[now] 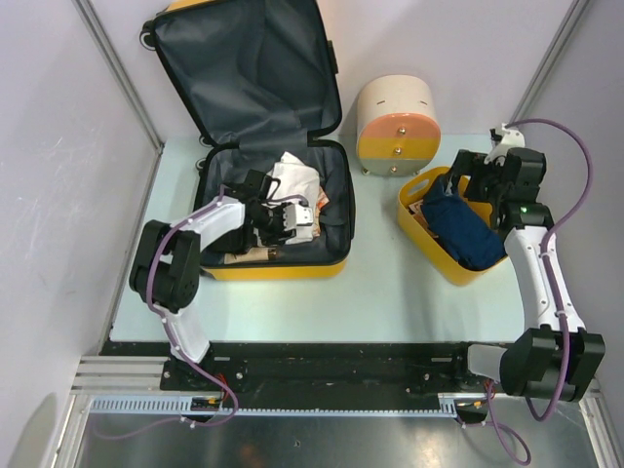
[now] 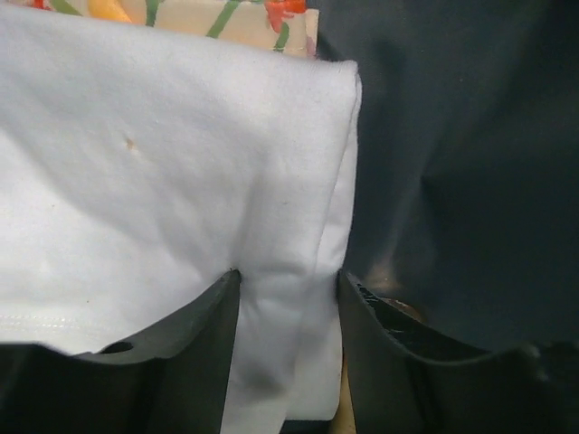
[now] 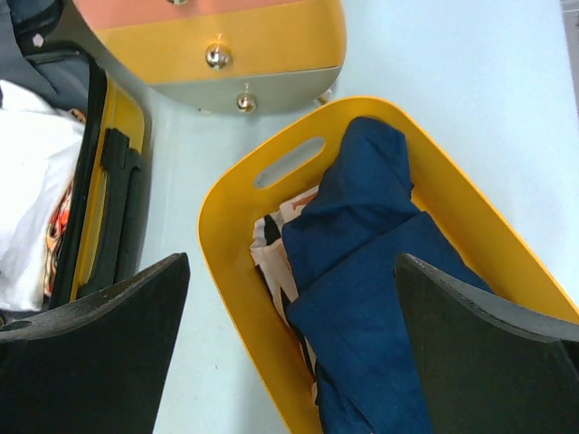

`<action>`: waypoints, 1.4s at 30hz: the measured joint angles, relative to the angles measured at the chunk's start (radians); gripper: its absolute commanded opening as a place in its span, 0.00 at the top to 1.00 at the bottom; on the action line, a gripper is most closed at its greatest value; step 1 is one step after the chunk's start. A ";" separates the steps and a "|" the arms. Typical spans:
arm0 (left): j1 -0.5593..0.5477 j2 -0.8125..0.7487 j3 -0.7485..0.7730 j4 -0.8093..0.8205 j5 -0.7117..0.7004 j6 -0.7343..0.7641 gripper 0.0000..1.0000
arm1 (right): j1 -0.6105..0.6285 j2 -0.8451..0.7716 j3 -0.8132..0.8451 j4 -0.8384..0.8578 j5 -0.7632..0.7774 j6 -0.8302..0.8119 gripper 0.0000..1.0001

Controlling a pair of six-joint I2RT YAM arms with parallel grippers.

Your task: Open, take out, and arrange the luggage

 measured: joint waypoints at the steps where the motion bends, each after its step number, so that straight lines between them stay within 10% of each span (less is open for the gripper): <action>1: -0.001 0.000 0.000 0.002 -0.006 0.016 0.62 | 0.001 0.003 0.000 -0.003 -0.013 -0.004 0.00; 7: -0.004 -0.014 0.002 0.014 -0.013 0.032 1.00 | 0.013 0.026 0.000 -0.007 -0.066 -0.018 0.00; 16: -0.005 -0.048 0.075 -0.010 0.010 -0.100 1.00 | 0.194 0.090 0.003 0.010 -0.084 -0.093 0.00; 42: -0.004 -0.129 0.178 -0.042 0.214 -0.476 1.00 | 0.767 0.466 0.005 0.439 -0.460 -1.211 0.14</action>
